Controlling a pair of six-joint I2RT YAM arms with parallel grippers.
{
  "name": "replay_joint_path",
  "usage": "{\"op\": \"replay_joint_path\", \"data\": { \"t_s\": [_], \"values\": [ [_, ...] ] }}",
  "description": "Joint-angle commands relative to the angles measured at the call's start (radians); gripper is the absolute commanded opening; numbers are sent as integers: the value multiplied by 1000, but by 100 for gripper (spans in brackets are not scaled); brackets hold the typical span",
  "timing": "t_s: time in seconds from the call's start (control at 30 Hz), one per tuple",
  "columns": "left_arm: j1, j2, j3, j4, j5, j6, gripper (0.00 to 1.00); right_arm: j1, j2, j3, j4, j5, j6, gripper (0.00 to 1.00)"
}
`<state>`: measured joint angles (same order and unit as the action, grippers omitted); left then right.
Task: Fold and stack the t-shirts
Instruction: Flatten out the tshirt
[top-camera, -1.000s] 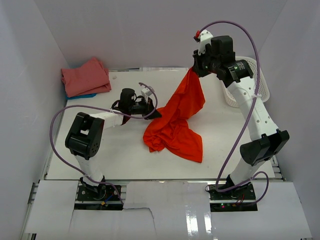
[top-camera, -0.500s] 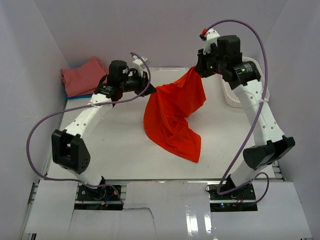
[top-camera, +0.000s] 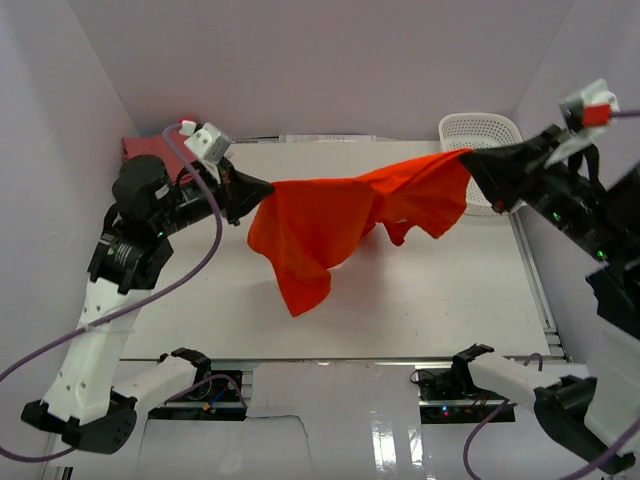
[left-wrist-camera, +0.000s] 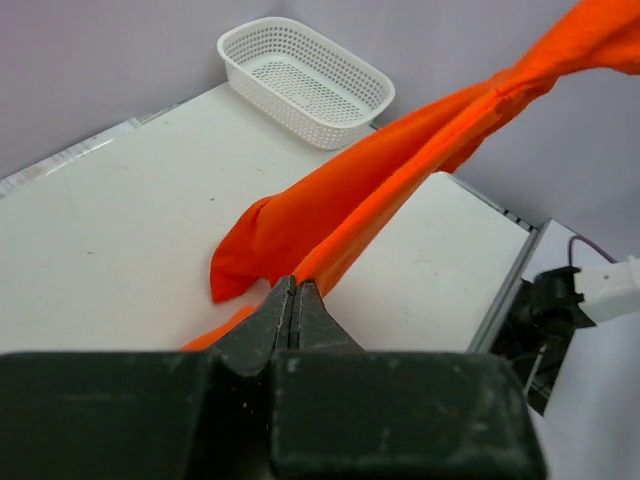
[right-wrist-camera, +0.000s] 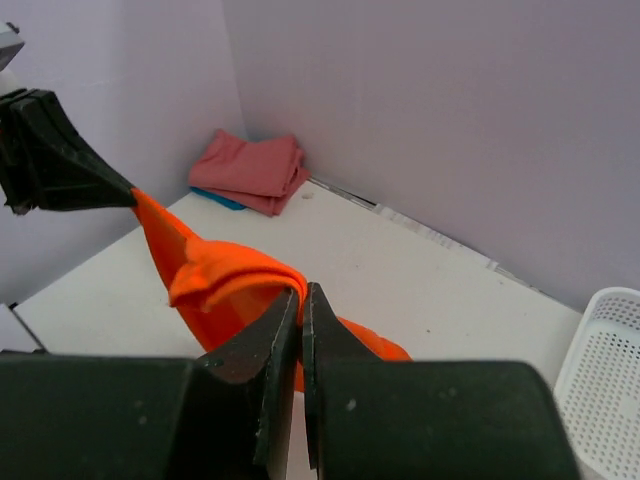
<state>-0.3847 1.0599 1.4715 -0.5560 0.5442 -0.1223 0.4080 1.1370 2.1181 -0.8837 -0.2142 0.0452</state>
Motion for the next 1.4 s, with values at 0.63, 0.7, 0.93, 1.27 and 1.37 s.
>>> {"op": "replay_joint_path", "data": {
  "t_s": [0.63, 0.7, 0.93, 1.27, 1.37],
  "values": [
    [247, -609, -328, -217, 139, -191, 0, -471, -552, -571, 152, -541, 254, 8],
    [248, -607, -367, -205, 100, -201, 0, -472, -557, -633, 190, -516, 245, 8],
    [247, -441, -557, 57, 121, -270, 0, -472, -418, -805, 262, -444, 208, 8],
    [32, -112, -749, 392, -50, -324, 0, -465, -218, -1032, 405, -426, 186, 8],
    [10, -22, -793, 482, -61, -341, 0, -463, -149, -1041, 427, -383, 167, 8]
  ]
}}
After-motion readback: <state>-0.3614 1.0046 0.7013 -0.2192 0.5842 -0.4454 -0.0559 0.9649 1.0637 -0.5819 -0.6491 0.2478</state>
